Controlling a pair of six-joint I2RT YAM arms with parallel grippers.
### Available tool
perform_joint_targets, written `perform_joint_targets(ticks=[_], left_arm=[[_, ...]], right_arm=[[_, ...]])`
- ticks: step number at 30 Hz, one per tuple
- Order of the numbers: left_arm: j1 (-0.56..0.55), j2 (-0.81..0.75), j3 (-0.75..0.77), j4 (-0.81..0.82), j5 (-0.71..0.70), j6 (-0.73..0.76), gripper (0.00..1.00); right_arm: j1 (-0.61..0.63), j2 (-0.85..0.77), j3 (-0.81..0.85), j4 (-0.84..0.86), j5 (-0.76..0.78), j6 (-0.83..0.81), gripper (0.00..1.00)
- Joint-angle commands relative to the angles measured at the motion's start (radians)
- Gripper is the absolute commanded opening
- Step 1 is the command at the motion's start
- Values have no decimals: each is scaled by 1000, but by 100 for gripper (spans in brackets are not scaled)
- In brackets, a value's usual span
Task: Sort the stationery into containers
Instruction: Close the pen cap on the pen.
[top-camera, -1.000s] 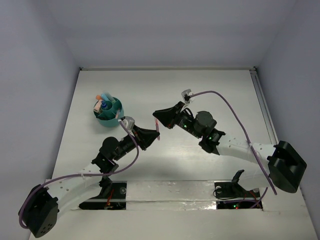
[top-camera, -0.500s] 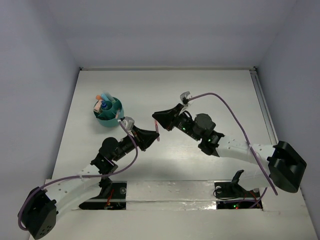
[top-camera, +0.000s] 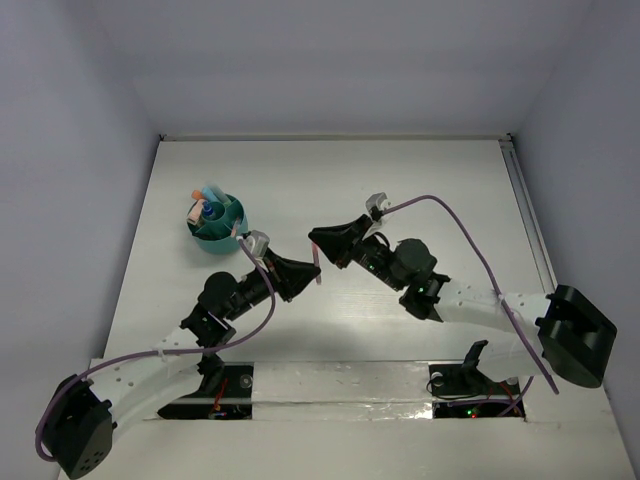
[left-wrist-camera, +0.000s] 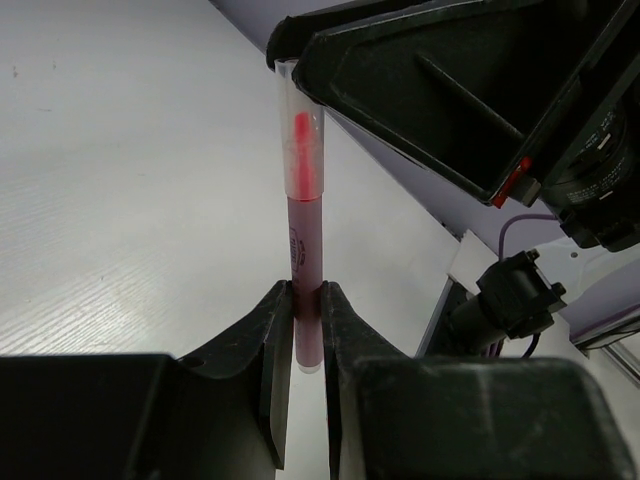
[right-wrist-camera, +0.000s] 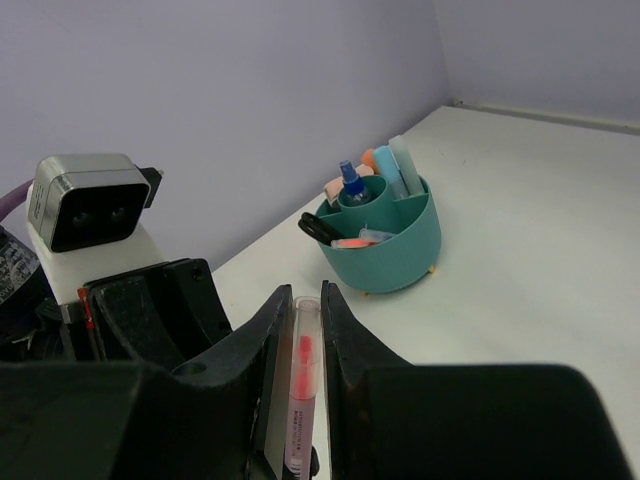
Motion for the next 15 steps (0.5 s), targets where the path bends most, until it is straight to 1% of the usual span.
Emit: perform_joint_targets(ticks=[1, 6, 10, 13, 15], left_arm=[[4, -16, 66, 98, 6, -20, 0], [4, -19, 72, 89, 8, -15, 0], [13, -26, 89, 53, 0, -1, 0], [13, -30, 96, 36, 0, 8, 0], [24, -32, 98, 32, -1, 8, 0]], right_arm=[[9, -20, -20, 22, 18, -37, 0], [9, -35, -11, -23, 20, -37, 0], [9, -52, 38, -143, -1, -42, 0], [9, -59, 72, -293, -23, -48, 0], [9, -60, 87, -330, -31, -48, 0]])
